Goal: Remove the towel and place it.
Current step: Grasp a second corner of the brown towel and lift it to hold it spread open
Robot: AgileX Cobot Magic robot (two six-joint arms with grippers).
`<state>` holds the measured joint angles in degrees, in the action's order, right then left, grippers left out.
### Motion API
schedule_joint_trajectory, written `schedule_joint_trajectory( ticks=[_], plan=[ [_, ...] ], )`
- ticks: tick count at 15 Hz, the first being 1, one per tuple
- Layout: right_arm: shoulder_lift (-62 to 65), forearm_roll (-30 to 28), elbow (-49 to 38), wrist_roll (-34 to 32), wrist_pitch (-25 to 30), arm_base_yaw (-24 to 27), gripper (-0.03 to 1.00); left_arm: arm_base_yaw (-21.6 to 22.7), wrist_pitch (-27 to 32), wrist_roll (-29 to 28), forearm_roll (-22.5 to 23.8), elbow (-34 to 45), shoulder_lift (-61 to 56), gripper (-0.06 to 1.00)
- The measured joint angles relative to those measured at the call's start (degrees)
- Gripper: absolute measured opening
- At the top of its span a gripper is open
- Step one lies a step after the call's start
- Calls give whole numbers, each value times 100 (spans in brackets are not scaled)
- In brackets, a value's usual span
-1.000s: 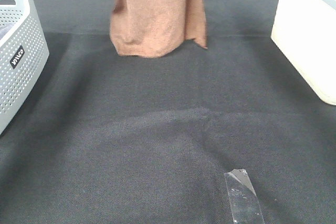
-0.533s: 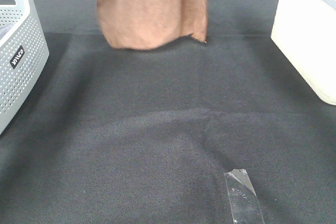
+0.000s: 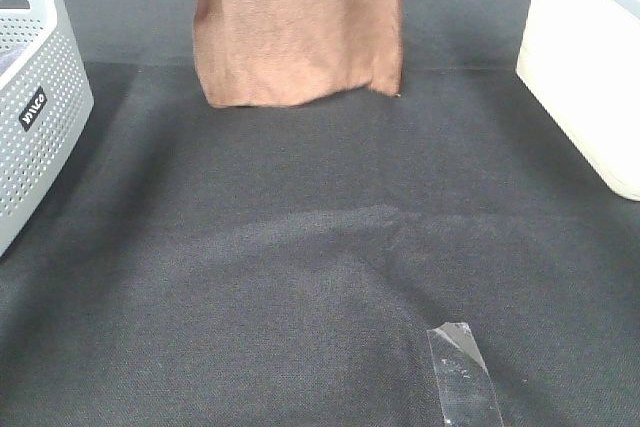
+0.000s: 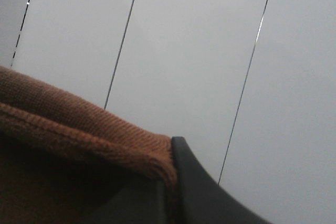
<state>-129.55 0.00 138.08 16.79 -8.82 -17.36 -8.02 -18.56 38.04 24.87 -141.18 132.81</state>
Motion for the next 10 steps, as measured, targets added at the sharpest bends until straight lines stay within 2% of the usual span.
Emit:
schedule_joint_trajectory(
  ticks=[2, 4, 5, 7, 10],
  plan=[
    [0, 0, 0, -160, 613, 0, 0, -11, 607, -378, 0, 0, 0, 0],
    [0, 138, 0, -355, 1639, -6, 0, -149, 2000, -785, -160, 0, 0, 0],
    [17, 189, 0, -395, 1965, -6, 0, -189, 2355, -808, -246, 0, 0, 0],
    [149, 327, 0, -435, 3254, 11, 0, -384, 4177, -819, -728, 0, -40, 0],
    [550, 418, 0, -441, 5111, 52, 0, -647, 6446, -877, -1266, -6, -350, 0]
  ],
)
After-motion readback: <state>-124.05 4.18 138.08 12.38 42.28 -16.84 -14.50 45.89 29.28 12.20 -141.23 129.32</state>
